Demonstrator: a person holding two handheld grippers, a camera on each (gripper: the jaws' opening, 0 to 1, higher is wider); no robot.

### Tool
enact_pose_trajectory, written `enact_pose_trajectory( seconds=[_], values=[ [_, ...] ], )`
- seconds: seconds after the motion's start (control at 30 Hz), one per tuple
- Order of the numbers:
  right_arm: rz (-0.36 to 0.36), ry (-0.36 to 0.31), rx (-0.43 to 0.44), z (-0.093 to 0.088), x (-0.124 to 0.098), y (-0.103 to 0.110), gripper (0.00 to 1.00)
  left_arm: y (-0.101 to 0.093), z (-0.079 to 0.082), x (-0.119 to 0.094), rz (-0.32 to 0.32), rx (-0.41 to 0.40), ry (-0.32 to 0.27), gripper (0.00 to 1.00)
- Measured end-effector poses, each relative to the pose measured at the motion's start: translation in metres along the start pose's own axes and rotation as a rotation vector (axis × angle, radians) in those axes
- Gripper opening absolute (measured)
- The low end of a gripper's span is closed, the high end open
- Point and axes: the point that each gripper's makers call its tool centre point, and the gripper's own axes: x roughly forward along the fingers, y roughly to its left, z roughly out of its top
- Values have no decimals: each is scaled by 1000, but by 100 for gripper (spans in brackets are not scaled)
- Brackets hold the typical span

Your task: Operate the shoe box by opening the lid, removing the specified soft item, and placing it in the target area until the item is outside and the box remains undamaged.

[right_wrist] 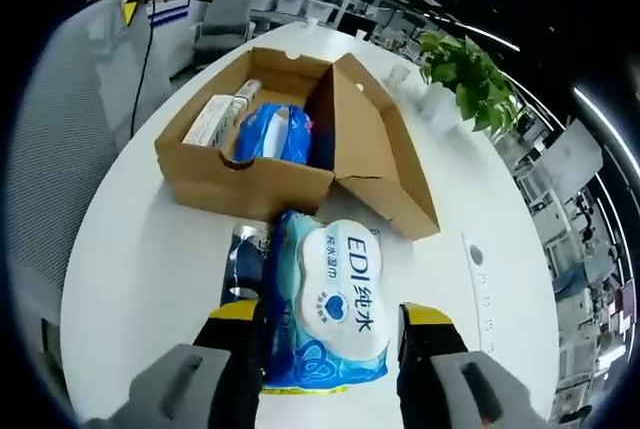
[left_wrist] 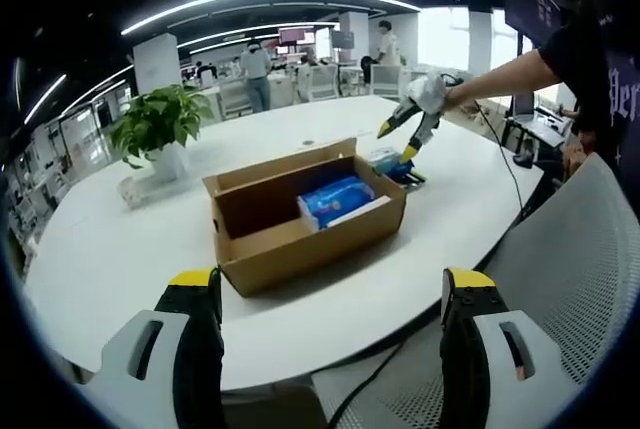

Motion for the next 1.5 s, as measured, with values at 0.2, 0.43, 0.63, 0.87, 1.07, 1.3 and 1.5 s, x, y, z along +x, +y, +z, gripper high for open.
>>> enact_pose_trajectory(
  seconds=[0.2,0.43,0.63,0.87,1.07,1.3,1.5],
  values=[
    [22,15,20,-1,5,-4,53,0,1,0,6,-5,1,88],
    [63,43,44,-5,15,-11,53,0,-1,0,7,-5,10,88],
    [101,61,69,-7,24,-12,56,1,-2,0,9,-9,17,88],
    [143,92,61,-7,36,-6,58,2,-4,1,7,-13,27,88],
    [169,122,45,-8,44,-1,58,2,-6,0,6,-17,32,87],
    [175,141,22,-5,53,4,57,2,-7,0,4,-22,36,86],
    [154,172,-19,-10,61,2,56,2,-7,0,3,-29,36,85]
  ],
)
